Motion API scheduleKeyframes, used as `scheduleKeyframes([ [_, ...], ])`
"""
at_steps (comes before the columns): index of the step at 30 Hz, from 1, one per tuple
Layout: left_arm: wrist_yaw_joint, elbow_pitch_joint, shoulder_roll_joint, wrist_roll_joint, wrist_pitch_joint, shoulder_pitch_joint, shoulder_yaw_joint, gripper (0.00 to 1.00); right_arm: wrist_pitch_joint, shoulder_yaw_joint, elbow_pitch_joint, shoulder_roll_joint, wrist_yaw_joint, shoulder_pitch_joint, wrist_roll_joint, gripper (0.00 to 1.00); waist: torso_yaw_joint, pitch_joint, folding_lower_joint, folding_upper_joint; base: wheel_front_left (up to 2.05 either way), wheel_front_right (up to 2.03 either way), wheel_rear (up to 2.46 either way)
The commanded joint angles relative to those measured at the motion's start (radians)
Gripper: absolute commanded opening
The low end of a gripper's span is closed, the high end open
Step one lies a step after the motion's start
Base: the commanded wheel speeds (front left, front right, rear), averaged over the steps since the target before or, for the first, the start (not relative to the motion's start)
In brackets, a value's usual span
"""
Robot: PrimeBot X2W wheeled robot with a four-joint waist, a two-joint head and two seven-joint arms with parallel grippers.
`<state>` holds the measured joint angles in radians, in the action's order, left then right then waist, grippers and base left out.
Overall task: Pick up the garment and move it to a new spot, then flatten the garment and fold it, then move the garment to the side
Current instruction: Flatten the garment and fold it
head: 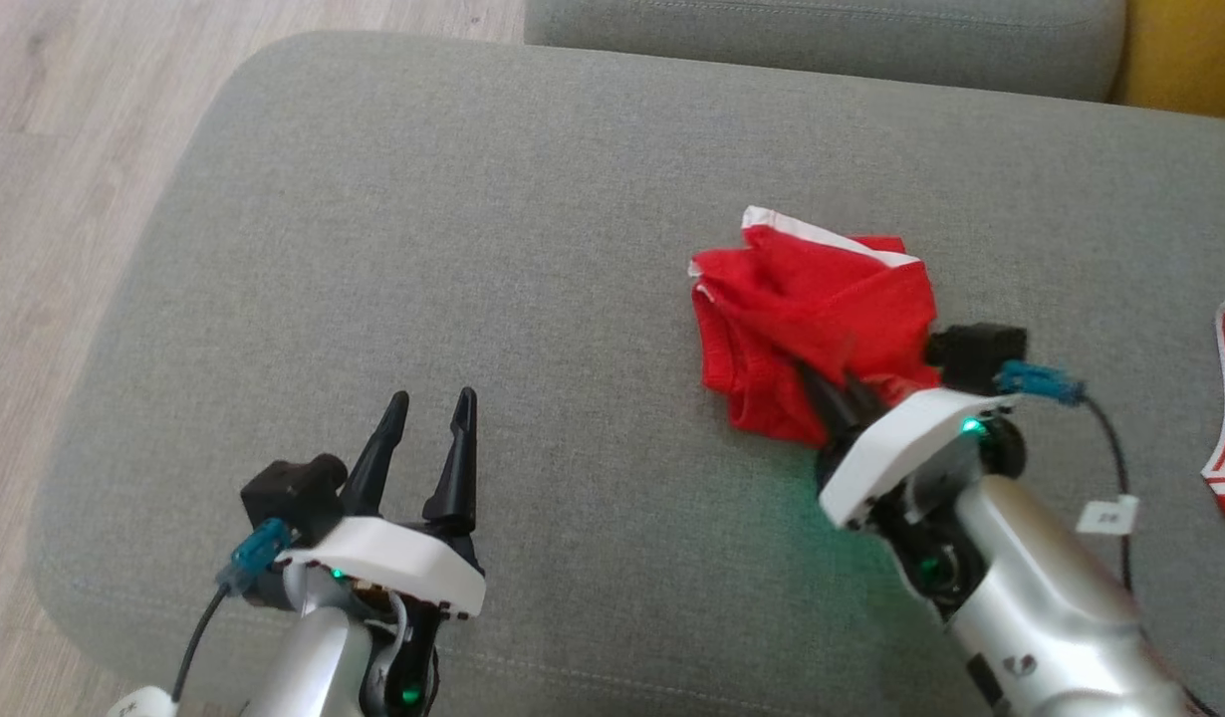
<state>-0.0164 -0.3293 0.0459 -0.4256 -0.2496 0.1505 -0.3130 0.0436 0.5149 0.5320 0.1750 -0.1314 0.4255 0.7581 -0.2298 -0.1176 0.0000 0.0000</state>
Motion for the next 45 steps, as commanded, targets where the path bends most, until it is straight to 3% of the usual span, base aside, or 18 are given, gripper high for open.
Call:
scheduleKeyframes([
  [1,0.006,0.03,0.004,-0.004,-0.012,0.022,0.032,1.0,-0.014,0.028,-0.028,0.001,0.001,0.033,0.0,0.0,0.0,-0.001,0.0,0.0,0.0,0.0,0.0],
  [7,0.008,0.024,0.004,-0.005,-0.012,0.02,0.031,1.0,-0.03,0.128,-0.026,0.024,0.001,0.036,0.022,0.0,0.004,-0.001,0.0,0.0,0.0,0.0,0.0],
  [8,0.009,0.023,0.004,-0.006,-0.012,0.021,0.031,1.0,-0.035,0.143,-0.018,0.032,0.001,0.04,0.015,0.45,0.005,-0.002,0.0,0.0,0.0,0.0,0.0],
  [9,0.009,0.022,0.004,-0.006,-0.012,0.022,0.03,1.0,-0.039,0.155,-0.008,0.037,0.001,0.043,0.011,1.0,0.005,-0.002,0.0,0.0,0.0,0.0,0.0],
  [14,0.012,0.022,0.004,-0.009,-0.012,0.024,0.028,1.0,-0.07,0.198,0.011,0.038,0.001,0.067,0.016,1.0,0.01,-0.003,0.0,0.0,0.0,0.0,0.0],
  [21,0.013,0.015,0.004,-0.01,-0.012,0.019,0.036,1.0,-0.098,0.338,-0.017,0.07,0.001,0.1,-0.017,1.0,0.029,0.007,0.0,0.0,0.0,0.0,0.0],
  [25,0.013,0.016,0.004,-0.01,-0.012,0.018,0.043,1.0,-0.123,0.356,-0.039,0.089,0.001,0.11,0.006,1.0,0.053,0.023,0.0,0.0,0.0,0.0,0.0],
  [36,0.009,0.05,0.004,-0.013,-0.012,0.014,0.077,1.0,-0.206,0.158,-0.03,0.188,0.001,0.09,-0.015,1.0,0.128,0.069,0.0,0.0,0.0,0.0,0.0],
  [41,0.004,0.082,0.004,-0.021,-0.012,0.011,0.087,1.0,-0.255,-0.003,-0.015,0.21,0.001,0.037,-0.133,1.0,0.163,0.083,0.0,0.0,0.0,0.0,0.0],
  [45,-0.002,0.107,0.004,-0.026,-0.012,0.003,0.091,1.0,-0.284,-0.151,-0.033,0.182,0.001,-0.038,-0.269,1.0,0.189,0.091,0.0,0.0,0.0,0.0,0.0],
])
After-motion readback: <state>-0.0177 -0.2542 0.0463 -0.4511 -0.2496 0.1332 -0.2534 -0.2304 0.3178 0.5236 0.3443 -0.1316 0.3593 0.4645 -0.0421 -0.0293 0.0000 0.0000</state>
